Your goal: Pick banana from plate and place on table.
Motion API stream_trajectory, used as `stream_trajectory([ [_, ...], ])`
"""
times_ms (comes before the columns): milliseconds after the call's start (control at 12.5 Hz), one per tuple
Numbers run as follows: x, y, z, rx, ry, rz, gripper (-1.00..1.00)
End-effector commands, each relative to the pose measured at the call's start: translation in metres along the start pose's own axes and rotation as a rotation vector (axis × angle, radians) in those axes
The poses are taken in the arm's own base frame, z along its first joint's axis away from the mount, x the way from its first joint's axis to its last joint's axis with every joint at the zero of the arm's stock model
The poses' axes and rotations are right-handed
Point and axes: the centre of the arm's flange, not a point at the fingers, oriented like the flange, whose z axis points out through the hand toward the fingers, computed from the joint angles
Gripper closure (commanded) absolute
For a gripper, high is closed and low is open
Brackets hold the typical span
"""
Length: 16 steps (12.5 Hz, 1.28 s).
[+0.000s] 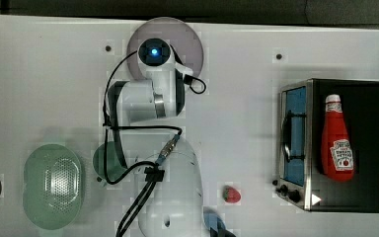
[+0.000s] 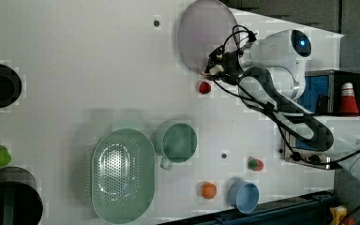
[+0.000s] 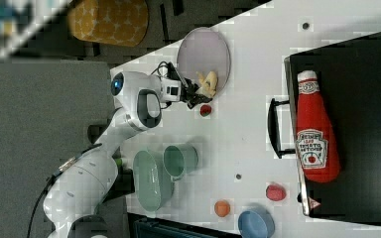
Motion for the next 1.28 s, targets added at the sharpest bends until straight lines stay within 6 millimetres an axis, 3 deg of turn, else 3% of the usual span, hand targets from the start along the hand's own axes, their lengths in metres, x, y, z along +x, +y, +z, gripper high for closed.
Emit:
stream_trajectory([
  [80, 0.029, -0.030, -0.135, 0.235, 0.120, 0.019, 0.50],
  [320, 0.028, -0.008, -0.244, 0.217, 0.128, 0.031, 0.50],
  [480, 0.027, 0.016, -0.303, 0.200, 0.132, 0.033, 0.50],
  [560, 0.026, 0.032, -0.326, 0.177, 0.129, 0.022, 0.50],
  [720, 0.025, 0.071, -0.353, 0.082, 0.095, 0.015, 0.50],
  [960, 0.028, 0.131, -0.359, 0.010, 0.067, 0.047, 0.50],
  [1120, 0.024, 0.168, -0.328, -0.043, 0.035, 0.073, 0.50],
  [1280, 0.021, 0.194, -0.280, -0.049, 0.026, 0.090, 0.50],
])
